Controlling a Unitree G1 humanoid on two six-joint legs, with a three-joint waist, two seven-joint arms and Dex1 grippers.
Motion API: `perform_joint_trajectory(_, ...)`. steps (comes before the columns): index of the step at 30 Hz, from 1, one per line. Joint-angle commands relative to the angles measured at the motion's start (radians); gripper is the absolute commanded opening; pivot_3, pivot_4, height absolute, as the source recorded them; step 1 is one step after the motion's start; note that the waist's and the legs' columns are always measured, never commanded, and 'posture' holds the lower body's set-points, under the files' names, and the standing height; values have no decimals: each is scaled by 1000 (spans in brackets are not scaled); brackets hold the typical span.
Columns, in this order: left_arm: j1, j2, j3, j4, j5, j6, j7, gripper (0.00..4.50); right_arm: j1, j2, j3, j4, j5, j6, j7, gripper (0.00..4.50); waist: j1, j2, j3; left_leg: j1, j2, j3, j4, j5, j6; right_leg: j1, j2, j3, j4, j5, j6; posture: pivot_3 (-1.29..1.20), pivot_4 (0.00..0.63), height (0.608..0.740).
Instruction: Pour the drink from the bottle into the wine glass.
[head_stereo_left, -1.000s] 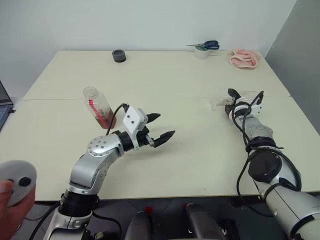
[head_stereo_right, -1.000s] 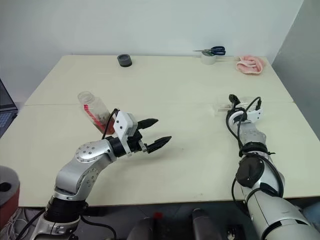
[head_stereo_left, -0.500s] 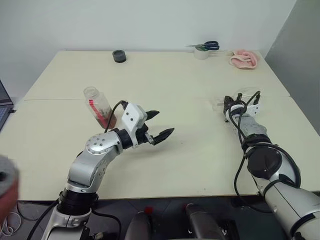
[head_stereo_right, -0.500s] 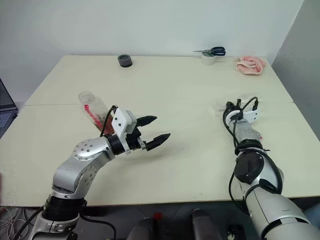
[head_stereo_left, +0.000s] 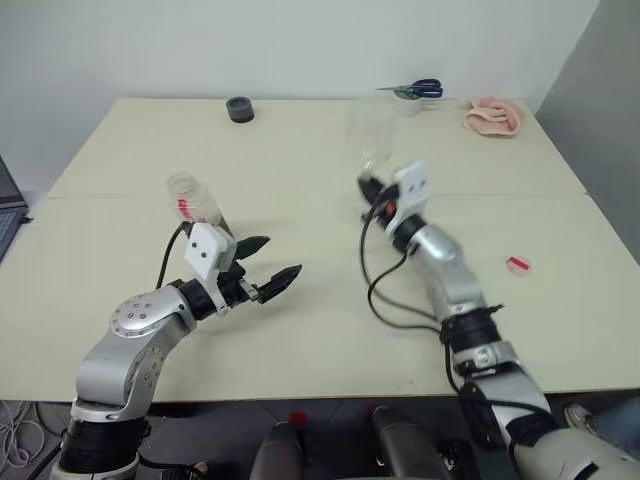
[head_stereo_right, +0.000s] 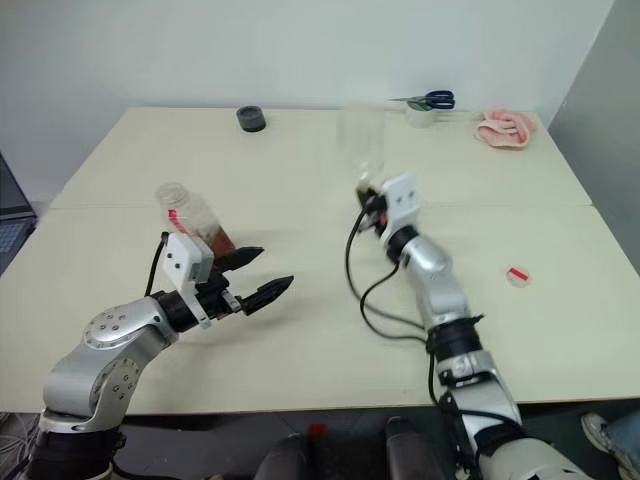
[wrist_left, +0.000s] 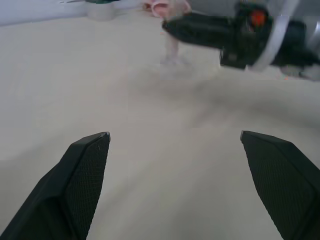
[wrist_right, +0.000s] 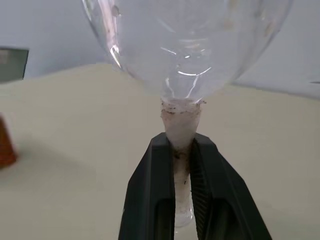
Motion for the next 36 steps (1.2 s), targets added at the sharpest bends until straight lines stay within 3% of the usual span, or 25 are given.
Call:
perform_joint_trajectory(1, 33, 22, 77, -74, -62, 17, 1, 4500, 18, 27, 24, -26, -30, -103, -11, 148, -1, 0, 0, 0, 0, 0, 0, 0, 0, 0, 0, 0, 0, -1, 3, 0, 150, 740)
perform_joint_trajectory(11, 98, 27, 108, -140, -95, 46, 47, 4500, 54, 74, 64, 151, -59, -185, 24, 148, -4, -1, -1, 2, 1, 0, 0, 0, 0, 2, 1, 0, 0, -2, 4, 0, 150, 740)
perform_joint_trajectory(17, 85, 34, 100, -121, -90, 41, 54, 4500, 55, 39, 81, 207, -110, -183, 22, 148, -5, -2, -2, 4, 1, 0, 0, 0, 0, 3, 2, 0, 1, -2, 4, 0, 150, 740)
perform_joint_trajectory(25, 77, 32, 105, -103, -84, 43, 67, 4500, 55, 24, 68, 167, -112, -171, 31, 2810, -5, -4, -3, 3, 1, -1, 0, 0, 0, 2, 2, 0, 1, -2, 4, 0, 150, 740)
perform_joint_trajectory(30, 169, -36, 153, -28, -46, -51, 87, 4500, 120, -60, 58, -91, -82, -33, 110, 4485, -4, -4, -2, 3, 1, 0, 0, 0, 0, 2, 1, 0, 0, -2, 4, 0, 150, 740)
perform_joint_trajectory(36, 226, -126, 171, 29, 35, -172, 167, 4500, 172, -288, 11, -432, -17, 248, 273, 4485, 2, -4, -2, 2, 0, -2, 0, 0, 0, 2, 0, -1, 0, -2, 4, 0, 150, 740)
